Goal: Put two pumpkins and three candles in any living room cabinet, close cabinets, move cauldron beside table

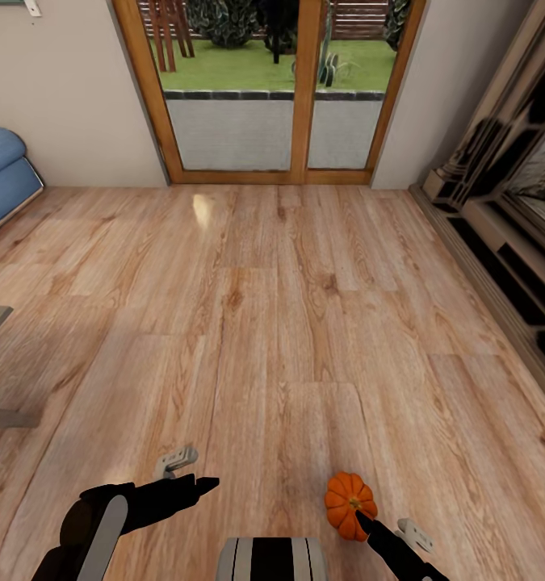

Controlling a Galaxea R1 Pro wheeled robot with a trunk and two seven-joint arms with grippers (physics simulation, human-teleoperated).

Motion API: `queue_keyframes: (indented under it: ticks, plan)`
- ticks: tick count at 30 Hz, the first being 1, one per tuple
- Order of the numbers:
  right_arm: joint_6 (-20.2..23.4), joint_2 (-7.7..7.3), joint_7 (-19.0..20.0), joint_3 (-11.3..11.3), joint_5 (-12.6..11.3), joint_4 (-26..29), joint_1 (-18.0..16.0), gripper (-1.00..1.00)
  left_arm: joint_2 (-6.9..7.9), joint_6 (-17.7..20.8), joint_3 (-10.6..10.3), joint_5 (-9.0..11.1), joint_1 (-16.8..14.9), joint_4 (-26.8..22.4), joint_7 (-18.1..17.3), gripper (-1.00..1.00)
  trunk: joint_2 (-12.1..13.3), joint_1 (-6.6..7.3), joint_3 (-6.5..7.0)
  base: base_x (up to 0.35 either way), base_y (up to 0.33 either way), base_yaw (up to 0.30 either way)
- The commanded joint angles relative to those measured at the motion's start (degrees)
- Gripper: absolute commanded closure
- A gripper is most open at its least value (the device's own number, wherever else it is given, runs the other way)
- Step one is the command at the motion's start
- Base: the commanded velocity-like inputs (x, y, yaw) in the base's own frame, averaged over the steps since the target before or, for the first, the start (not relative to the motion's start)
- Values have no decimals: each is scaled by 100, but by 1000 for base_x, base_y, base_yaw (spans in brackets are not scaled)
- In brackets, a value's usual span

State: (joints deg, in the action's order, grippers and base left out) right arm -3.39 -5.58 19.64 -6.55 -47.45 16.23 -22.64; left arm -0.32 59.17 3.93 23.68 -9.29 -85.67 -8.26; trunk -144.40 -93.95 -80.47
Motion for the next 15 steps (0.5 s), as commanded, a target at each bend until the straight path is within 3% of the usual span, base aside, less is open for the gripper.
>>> queue_keyframes:
  ticks: [1,15]
  plan:
    - [-30,-5,13,-48,-54,-9,-3,-100,-3,27,11,-41,-3,-2,-53,-100,-1,1,-3,28,51,0]
    - [-30,-5,14,-48,-54,-13,-3,-100,-3,32,57,-37,-2,-2,-62,-100,-1,1,-3,3,6,0]
